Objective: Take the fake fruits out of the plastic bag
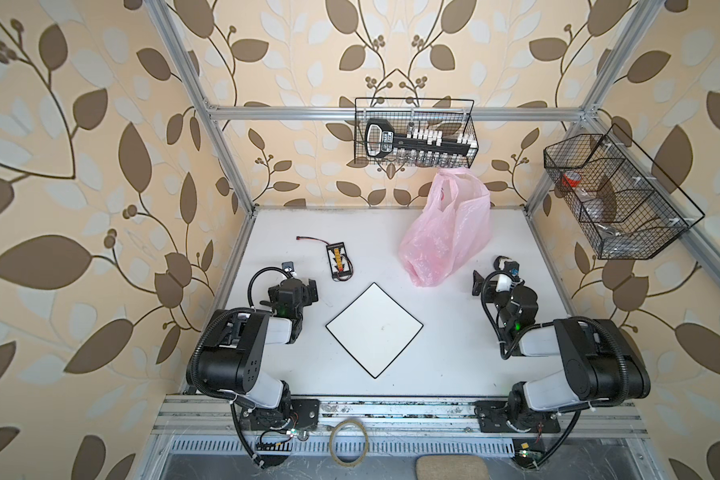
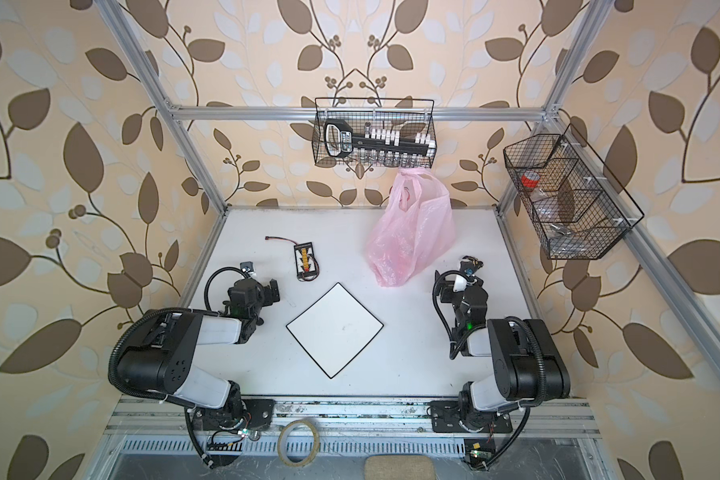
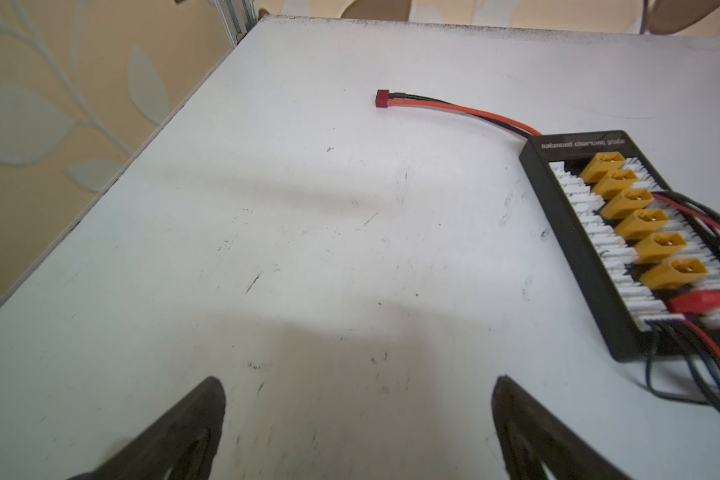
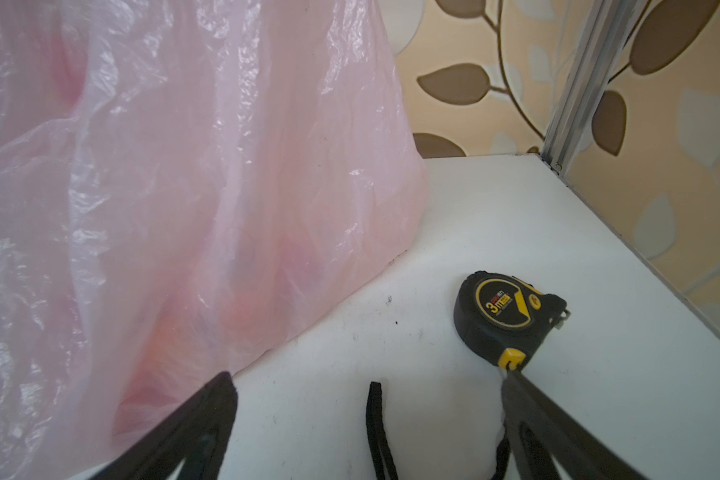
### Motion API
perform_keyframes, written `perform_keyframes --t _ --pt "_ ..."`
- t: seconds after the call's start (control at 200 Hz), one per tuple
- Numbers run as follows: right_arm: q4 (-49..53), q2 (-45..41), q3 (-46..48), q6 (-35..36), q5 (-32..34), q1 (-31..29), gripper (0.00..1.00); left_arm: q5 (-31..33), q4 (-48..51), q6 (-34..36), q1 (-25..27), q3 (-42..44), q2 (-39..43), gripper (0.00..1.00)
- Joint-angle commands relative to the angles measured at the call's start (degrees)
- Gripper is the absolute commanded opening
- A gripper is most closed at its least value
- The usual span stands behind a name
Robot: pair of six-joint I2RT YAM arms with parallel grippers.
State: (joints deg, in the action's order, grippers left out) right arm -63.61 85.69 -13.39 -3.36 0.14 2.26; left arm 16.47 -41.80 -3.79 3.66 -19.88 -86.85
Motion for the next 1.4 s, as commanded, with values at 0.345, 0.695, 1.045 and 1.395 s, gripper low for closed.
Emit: perform_keyframes --t 0.345,0.695,1.045,1.395 --pt "12.9 -9.9 -3.7 -1.8 3.3 0.5 1.00 1.0 10.9 0.0 -0.1 -3.9 14.3 0.99" --pt "29.3 -24.7 -8.5 -10.8 3.0 0.8 1.00 0.0 29.4 -17.7 -0.1 -10.5 30.0 0.99" --pt "41.7 -22.0 -22.0 -16.5 -11.9 1.2 0.93 -19.0 42.0 -24.8 0.0 -19.4 32.4 0.99" --pt "49.2 -14.9 -38.3 -10.6 -15.4 -8.7 0.86 -31.7 40.7 -27.0 10.6 -21.5 31.9 0.99"
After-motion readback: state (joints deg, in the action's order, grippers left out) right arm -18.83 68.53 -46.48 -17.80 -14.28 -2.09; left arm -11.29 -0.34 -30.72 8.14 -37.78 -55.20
